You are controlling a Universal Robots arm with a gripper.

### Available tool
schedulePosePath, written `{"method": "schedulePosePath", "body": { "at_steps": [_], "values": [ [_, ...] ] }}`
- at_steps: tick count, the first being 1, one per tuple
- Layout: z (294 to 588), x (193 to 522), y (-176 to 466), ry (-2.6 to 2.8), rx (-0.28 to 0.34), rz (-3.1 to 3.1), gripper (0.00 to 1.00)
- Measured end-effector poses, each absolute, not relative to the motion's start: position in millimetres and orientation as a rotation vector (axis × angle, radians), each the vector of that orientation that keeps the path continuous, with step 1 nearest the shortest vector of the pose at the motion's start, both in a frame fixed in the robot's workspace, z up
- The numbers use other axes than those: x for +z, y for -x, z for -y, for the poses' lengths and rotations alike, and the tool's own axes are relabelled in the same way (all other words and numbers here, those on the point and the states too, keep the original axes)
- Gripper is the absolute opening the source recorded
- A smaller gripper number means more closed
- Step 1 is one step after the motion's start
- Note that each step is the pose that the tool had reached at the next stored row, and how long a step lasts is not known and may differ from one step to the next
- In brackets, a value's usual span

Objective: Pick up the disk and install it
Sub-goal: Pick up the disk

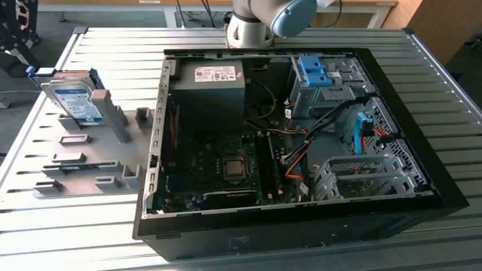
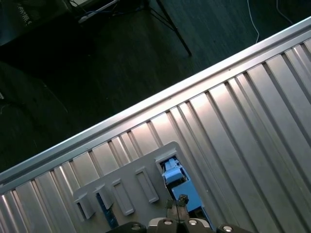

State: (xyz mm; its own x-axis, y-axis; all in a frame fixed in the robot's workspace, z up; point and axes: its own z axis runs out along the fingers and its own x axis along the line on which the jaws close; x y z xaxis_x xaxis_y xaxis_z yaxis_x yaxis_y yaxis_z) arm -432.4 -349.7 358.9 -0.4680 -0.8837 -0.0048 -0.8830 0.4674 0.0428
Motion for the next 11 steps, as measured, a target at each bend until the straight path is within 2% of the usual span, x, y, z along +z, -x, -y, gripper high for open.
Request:
{"method": "schedulePosePath", "body": {
  "at_steps": [11],
  "values": [
    [349.7,358.9,432.4,-1.640,-0.061,2.657,0.11]
  ]
}}
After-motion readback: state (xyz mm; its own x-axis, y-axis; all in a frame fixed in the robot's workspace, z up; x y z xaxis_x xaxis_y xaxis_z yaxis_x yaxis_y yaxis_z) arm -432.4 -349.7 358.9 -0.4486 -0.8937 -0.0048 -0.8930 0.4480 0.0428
